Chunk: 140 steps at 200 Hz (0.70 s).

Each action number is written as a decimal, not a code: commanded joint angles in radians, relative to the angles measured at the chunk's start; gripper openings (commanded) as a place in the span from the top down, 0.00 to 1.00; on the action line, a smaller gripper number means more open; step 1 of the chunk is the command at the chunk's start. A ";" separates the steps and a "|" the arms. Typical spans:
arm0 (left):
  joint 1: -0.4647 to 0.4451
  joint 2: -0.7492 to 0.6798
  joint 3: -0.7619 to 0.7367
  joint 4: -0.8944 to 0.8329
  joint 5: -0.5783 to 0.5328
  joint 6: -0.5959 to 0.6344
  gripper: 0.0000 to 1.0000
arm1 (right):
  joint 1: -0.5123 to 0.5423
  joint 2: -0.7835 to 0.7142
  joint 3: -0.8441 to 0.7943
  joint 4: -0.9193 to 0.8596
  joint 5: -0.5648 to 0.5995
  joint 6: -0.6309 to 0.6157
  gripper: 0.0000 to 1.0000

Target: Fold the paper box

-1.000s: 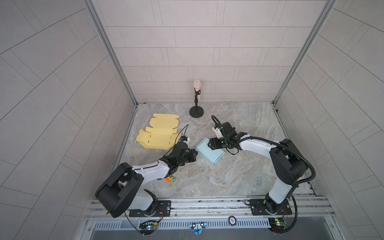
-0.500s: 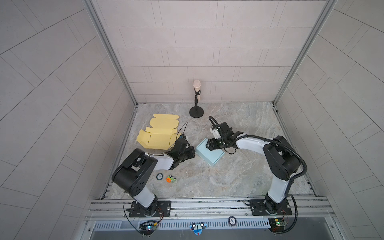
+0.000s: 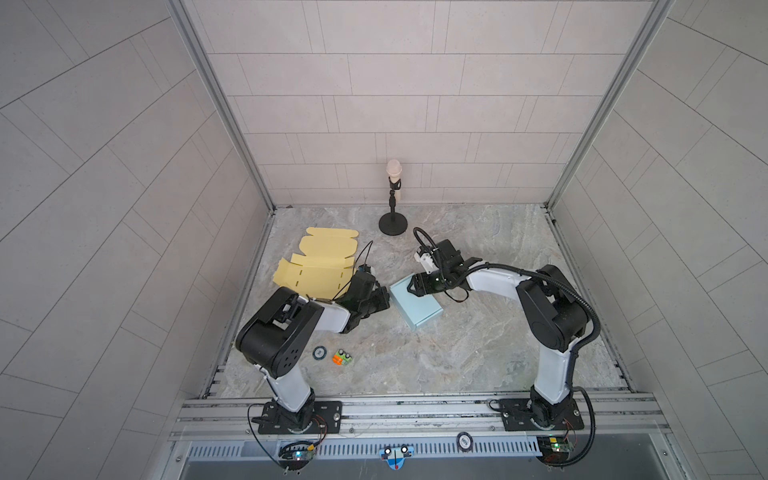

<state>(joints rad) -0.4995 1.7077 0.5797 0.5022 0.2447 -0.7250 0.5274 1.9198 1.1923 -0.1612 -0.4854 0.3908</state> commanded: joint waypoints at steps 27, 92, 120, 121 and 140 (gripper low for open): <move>-0.010 0.011 0.033 0.022 0.037 0.004 1.00 | 0.064 0.058 0.024 -0.056 -0.075 -0.054 0.34; -0.010 -0.002 0.018 0.037 0.044 -0.007 1.00 | 0.073 0.043 0.027 -0.061 -0.059 -0.046 0.34; -0.010 -0.044 -0.001 0.010 0.035 0.006 1.00 | 0.066 0.002 0.010 -0.077 0.007 -0.040 0.31; -0.010 -0.046 -0.002 0.009 0.035 0.006 1.00 | 0.065 -0.001 0.010 -0.077 0.009 -0.037 0.31; -0.010 -0.085 -0.040 -0.004 0.029 0.009 1.00 | 0.060 -0.045 -0.017 -0.066 0.025 -0.030 0.29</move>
<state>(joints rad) -0.4976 1.6852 0.5709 0.4881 0.2428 -0.7277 0.5549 1.9255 1.2160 -0.1848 -0.4606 0.3737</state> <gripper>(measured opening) 0.033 0.698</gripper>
